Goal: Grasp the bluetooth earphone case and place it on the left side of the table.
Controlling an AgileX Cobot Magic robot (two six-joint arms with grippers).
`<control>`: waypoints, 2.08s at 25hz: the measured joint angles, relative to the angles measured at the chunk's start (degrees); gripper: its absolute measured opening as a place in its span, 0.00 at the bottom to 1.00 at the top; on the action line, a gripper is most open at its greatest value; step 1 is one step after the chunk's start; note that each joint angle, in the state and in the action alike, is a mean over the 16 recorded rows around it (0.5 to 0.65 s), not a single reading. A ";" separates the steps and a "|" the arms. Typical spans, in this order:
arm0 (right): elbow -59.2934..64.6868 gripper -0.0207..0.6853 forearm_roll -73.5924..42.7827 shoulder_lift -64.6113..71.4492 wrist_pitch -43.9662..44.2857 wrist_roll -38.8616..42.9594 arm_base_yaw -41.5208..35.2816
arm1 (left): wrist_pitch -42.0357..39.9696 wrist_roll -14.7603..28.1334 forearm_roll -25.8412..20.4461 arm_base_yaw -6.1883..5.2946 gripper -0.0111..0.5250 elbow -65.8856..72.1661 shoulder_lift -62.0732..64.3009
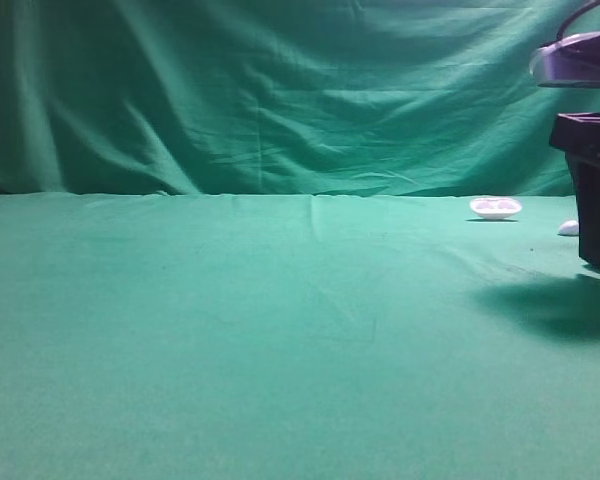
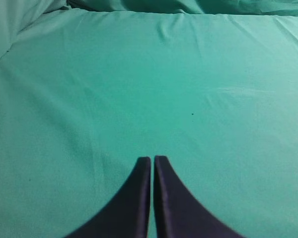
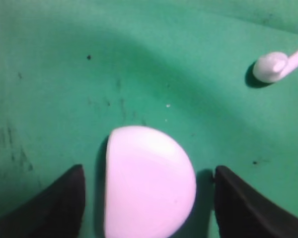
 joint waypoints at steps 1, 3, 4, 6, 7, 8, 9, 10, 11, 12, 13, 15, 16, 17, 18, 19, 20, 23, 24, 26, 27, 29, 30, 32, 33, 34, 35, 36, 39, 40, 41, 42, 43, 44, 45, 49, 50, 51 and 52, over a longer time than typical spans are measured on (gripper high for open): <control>-1.05 0.55 0.07 0.05 0.70 -0.05 0.42 | 0.00 0.00 0.00 0.00 0.02 0.00 0.00; -3.85 0.51 0.23 0.18 2.14 -0.15 1.67 | 0.00 0.00 0.00 0.00 0.02 0.00 0.00; -5.63 0.50 0.32 0.33 2.87 -0.19 2.50 | 0.00 0.00 0.00 0.00 0.02 0.00 0.00; -9.88 0.48 0.55 0.92 4.45 -0.28 4.52 | 0.00 0.00 0.00 0.00 0.02 0.00 0.00; -12.40 0.48 0.71 1.40 5.35 -0.32 5.72 | 0.00 0.00 0.00 0.00 0.02 0.00 0.00; -15.12 0.48 0.91 2.03 6.35 -0.36 7.02 | 0.00 0.00 0.00 0.00 0.02 0.00 0.00; -18.07 0.48 1.13 2.82 7.39 -0.40 8.44 | 0.00 0.00 0.00 0.00 0.02 0.00 0.00; -21.21 0.48 1.36 3.74 8.45 -0.45 9.97 | 0.00 0.00 0.00 0.00 0.02 0.00 0.00; -24.47 0.48 1.58 4.82 9.47 -0.48 11.61 | 0.00 0.00 0.00 0.00 0.02 0.00 0.00; -27.78 0.48 1.80 6.06 10.40 -0.51 13.33 | 0.00 0.00 0.00 0.00 0.02 0.00 0.00; -31.10 0.48 2.01 7.45 11.20 -0.55 15.10 | 0.00 0.00 0.00 0.00 0.02 0.00 0.00; -37.63 0.48 2.44 10.67 12.46 -0.57 18.73 | 0.00 0.00 0.00 0.00 0.02 0.00 0.00; -40.73 0.48 2.65 12.50 12.98 -0.58 20.49 | 0.00 0.00 0.00 0.00 0.02 0.00 0.00; -43.73 0.48 2.86 14.46 13.44 -0.59 22.21 | 0.00 0.00 0.00 0.00 0.02 0.00 0.00; -46.57 0.48 3.06 16.51 13.88 -0.61 23.84 | 0.00 0.00 0.00 0.00 0.02 0.00 0.00; -49.22 0.48 3.25 18.64 14.30 -0.61 25.38 | 0.00 0.00 0.00 0.00 0.02 0.00 0.00; -51.66 0.48 3.44 20.80 14.69 -0.62 26.80 | 0.00 0.00 0.00 0.00 0.02 0.00 0.00; -57.62 0.48 3.87 26.99 15.46 -0.64 30.43 | 0.00 0.00 0.00 0.00 0.02 0.00 0.00; -59.15 0.48 3.95 28.85 15.51 -0.64 31.42 | 0.00 0.00 0.00 0.00 0.02 0.00 0.00; -61.58 0.48 4.05 32.11 15.44 -0.65 33.04 | 0.00 0.00 0.00 0.00 0.02 0.00 0.00; -62.52 0.48 4.06 33.52 15.36 -0.67 33.68 | 0.00 0.00 0.00 0.00 0.02 0.00 0.00; -64.09 0.51 4.09 35.85 15.33 -0.70 34.67 | 0.00 0.00 0.00 0.00 0.02 0.00 0.00; -64.75 0.52 4.11 36.80 15.44 -0.70 35.02 | 0.00 0.00 0.00 0.00 0.02 0.00 0.00; -66.10 0.56 4.15 38.19 16.02 -0.59 35.50 | 0.00 0.00 0.00 0.00 0.02 0.00 0.00; -66.80 0.58 4.17 38.62 16.53 -0.43 35.65 | 0.00 0.00 0.00 0.00 0.02 0.00 0.00; -67.57 0.60 4.18 38.89 17.20 -0.19 35.74 | 0.00 0.00 0.00 0.00 0.02 0.00 0.00; -68.44 0.61 4.13 39.00 18.05 0.11 35.81 | 0.00 0.00 0.00 0.00 0.02 0.00 0.00; -69.41 0.62 4.02 38.97 19.09 0.45 35.84 | 0.00 0.00 0.00 0.00 0.02 0.00 0.00; -72.83 0.58 3.15 38.07 22.79 1.76 35.85 | 0.00 0.00 0.00 0.00 0.02 0.00 0.00; -74.07 0.56 2.70 37.54 24.11 2.27 35.84 | 0.00 0.00 0.00 0.00 0.02 0.00 0.00; -75.29 0.54 2.24 36.91 25.46 2.84 35.81 | 0.00 0.00 0.00 0.00 0.02 0.00 0.00; -76.52 0.51 1.78 36.16 26.83 3.43 35.74 | 0.00 0.00 0.00 0.00 0.02 0.00 0.00; -77.72 0.47 1.33 35.32 28.20 4.04 35.63 | 0.00 0.00 0.00 0.00 0.02 0.00 0.00; -78.87 0.44 0.87 34.33 29.51 4.67 35.47 | 0.00 0.00 0.00 0.00 0.02 0.00 0.00; -79.89 0.39 0.39 33.20 30.75 5.31 35.26 | 0.00 0.00 0.00 0.00 0.02 0.00 0.00; -81.62 0.21 -1.56 27.08 34.56 7.58 33.62 | 0.00 0.00 0.00 0.00 0.02 0.00 0.00; -81.27 0.16 -2.03 25.19 35.17 7.99 33.00 | 0.00 0.00 0.00 0.00 0.02 0.00 0.00; -80.59 0.12 -2.46 23.17 35.61 8.33 32.28 | 0.00 0.00 0.00 0.00 0.02 0.00 0.00; -79.53 0.09 -2.83 21.03 35.89 8.63 31.50 | 0.00 0.00 0.00 0.00 0.02 0.00 0.00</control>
